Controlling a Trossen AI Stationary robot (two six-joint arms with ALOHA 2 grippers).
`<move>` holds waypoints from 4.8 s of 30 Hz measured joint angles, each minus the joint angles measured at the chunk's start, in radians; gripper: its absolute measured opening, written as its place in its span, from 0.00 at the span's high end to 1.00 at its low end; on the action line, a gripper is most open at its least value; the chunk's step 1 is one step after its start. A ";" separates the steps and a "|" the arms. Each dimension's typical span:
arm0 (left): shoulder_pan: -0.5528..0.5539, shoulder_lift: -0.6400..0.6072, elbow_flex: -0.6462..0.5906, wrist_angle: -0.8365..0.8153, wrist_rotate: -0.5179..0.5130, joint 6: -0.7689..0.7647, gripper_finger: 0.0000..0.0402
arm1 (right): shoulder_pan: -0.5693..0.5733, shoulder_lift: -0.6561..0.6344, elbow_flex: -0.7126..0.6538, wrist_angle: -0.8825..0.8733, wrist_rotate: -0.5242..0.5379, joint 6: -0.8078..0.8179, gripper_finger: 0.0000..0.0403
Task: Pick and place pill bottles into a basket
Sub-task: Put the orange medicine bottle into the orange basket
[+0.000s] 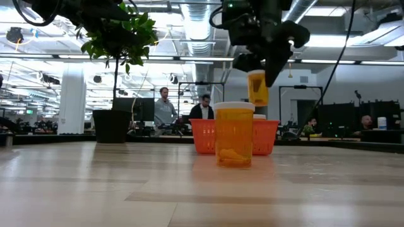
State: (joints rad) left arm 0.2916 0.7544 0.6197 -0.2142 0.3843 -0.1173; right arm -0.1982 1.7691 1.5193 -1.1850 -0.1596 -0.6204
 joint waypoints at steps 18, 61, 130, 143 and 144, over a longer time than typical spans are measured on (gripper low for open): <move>0.000 0.000 0.000 -0.001 -0.001 0.000 0.35 | 0.000 0.018 -0.020 0.113 -0.033 -0.017 0.54; -0.001 0.000 0.000 0.000 0.003 -0.002 0.35 | 0.000 0.018 -0.088 0.169 0.002 0.070 0.53; -0.001 0.000 0.000 0.004 0.003 0.000 0.35 | 0.028 0.020 -0.165 0.225 0.036 0.036 0.50; 0.000 0.000 0.000 0.004 0.001 -0.001 0.35 | 0.028 0.020 -0.165 0.223 0.050 0.036 0.50; 0.000 0.000 0.000 0.004 -0.003 -0.001 0.35 | 0.029 0.020 -0.165 0.224 0.062 0.037 0.51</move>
State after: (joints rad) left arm 0.2913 0.7544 0.6201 -0.2104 0.3809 -0.1185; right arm -0.1696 1.7889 1.3547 -0.9611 -0.0974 -0.5835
